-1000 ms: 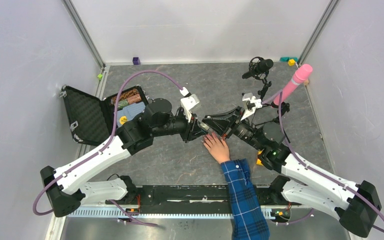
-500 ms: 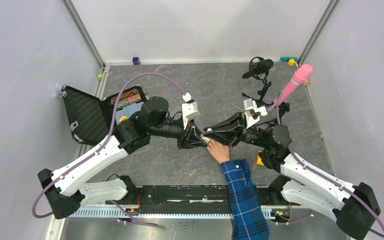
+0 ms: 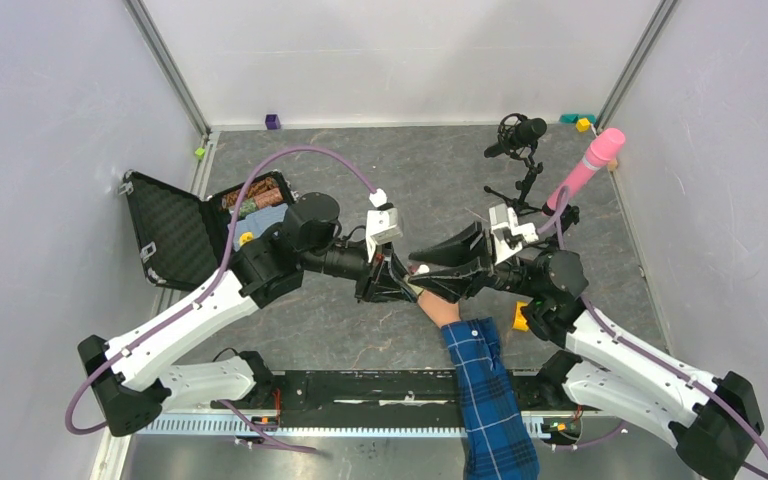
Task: Paint the nails
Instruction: Unscrew the nail polish bottle.
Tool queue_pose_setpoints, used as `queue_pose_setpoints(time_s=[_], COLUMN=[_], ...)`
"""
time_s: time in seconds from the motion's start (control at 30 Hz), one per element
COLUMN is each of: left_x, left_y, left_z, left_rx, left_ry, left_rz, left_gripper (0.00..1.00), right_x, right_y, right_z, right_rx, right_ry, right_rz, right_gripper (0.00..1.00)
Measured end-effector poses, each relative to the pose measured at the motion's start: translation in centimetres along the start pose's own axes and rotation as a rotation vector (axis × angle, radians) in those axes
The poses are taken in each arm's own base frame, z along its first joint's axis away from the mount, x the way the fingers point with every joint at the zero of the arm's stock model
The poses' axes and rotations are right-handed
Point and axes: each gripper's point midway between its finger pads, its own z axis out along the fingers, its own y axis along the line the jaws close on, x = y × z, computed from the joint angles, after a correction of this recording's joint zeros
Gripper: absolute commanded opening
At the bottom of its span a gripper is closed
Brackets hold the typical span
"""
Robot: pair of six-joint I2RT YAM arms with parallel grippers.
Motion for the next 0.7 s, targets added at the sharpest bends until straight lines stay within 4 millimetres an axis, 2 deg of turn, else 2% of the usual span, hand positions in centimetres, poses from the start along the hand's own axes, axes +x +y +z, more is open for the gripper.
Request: queue_pose_setpoints(time_s=[0.07,0.13,0.3,0.57,0.7], left_x=[-0.1,-0.1,0.2,0.9,0.9], left_y=[0.3,0.9,4.0,8.5,10.4], left_z=[0.1,0.3,0.2,-1.1,-2.2], left_rx=[-0.020,-0.058,-0.221,-0.487,-0.613], left_ry=[-0.005,-0.007,-0.025,-0.039,-0.045], left_rz=[0.006,0.009,0.015,-0.022,-0.031], left_gripper=[0.02,0.02,0.02,0.02,0.02], right_x=[0.1,0.3,-0.1,-2.9,-2.8], right_y=[-1.1,-2.8,-5.9,-7.7,-8.7], right_z=[0.0,-0.4,-1.9,-3.8,-4.5], right_rx=[0.061,0.156,0.357,0.537,0.605], right_ry=[0.009,0.016,0.005,-0.101,-0.138], right_rz=[-0.014,-0.030,-0.071,-0.104,-0.066], right_gripper=[0.89,0.98,0.98,0.98,0.92])
